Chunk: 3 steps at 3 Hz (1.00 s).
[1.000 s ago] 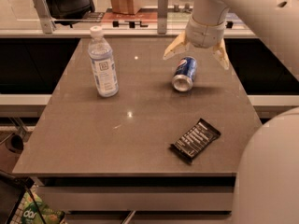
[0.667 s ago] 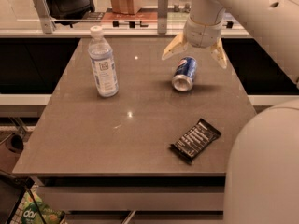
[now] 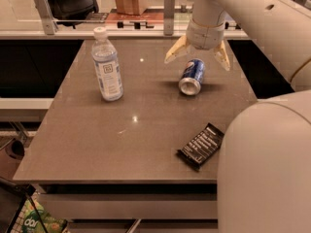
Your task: Place pepsi can upright
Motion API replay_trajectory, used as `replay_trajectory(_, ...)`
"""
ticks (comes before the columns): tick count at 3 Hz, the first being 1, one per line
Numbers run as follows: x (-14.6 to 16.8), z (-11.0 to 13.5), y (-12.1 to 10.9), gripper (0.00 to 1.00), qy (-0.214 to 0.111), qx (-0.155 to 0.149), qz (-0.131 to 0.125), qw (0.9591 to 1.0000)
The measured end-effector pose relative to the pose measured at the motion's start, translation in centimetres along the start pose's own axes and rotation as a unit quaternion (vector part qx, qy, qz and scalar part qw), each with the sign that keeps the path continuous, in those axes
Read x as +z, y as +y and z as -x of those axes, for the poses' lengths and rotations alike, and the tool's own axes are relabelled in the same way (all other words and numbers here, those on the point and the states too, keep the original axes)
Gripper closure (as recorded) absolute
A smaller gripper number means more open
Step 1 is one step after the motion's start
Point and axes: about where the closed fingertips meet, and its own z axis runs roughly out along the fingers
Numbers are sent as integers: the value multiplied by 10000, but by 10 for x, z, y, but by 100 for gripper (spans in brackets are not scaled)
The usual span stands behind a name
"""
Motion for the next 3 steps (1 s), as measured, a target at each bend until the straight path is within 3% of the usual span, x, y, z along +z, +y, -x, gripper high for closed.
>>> replay_trajectory(1, 8, 0, -2, 18, 57, 60, -24, 10000)
replay_trajectory(3, 13, 6, 2, 64, -39, 49, 34, 10000)
